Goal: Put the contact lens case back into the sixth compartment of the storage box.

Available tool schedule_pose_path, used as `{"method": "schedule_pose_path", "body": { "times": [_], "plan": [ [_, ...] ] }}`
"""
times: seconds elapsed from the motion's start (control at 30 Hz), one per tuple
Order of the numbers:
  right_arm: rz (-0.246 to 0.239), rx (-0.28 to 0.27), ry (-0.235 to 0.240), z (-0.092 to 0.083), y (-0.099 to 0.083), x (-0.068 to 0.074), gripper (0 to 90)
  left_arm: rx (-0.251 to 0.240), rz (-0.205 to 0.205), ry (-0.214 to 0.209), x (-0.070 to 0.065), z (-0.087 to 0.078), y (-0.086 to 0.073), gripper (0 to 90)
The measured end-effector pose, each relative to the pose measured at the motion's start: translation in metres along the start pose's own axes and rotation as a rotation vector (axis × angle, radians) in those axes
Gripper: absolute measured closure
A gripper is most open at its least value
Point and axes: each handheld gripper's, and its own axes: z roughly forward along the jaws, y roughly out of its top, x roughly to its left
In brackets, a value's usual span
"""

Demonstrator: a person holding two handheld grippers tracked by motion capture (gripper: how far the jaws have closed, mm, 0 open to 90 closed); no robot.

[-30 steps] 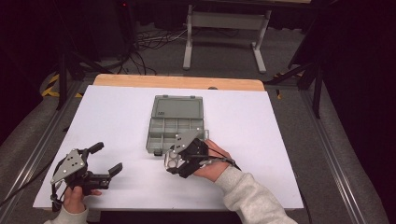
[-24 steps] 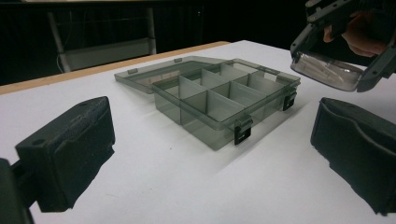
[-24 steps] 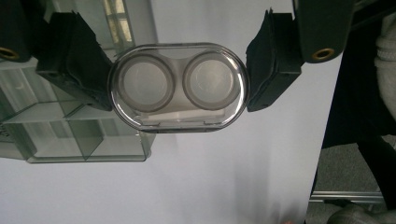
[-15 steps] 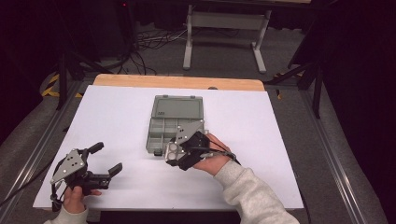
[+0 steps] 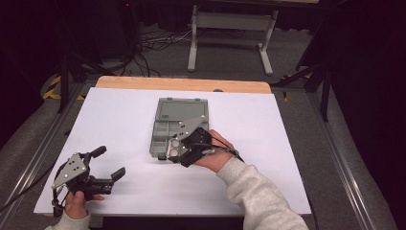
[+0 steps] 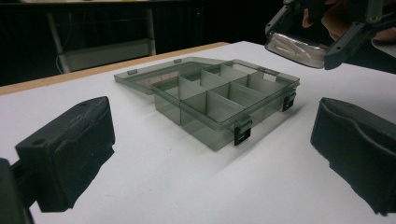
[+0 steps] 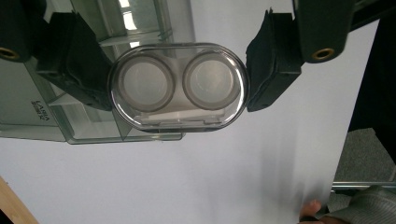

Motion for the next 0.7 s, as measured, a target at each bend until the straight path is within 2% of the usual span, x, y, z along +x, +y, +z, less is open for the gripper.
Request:
{"method": "schedule_pose_path", "body": {
  "times": [0.7],
  "plan": [
    [0.013, 0.018, -0.023, 0.010, 0.005, -0.028, 26.2, -0.003, -0.003, 0.002, 0.001, 0.000, 0.000, 0.4]
  ]
}}
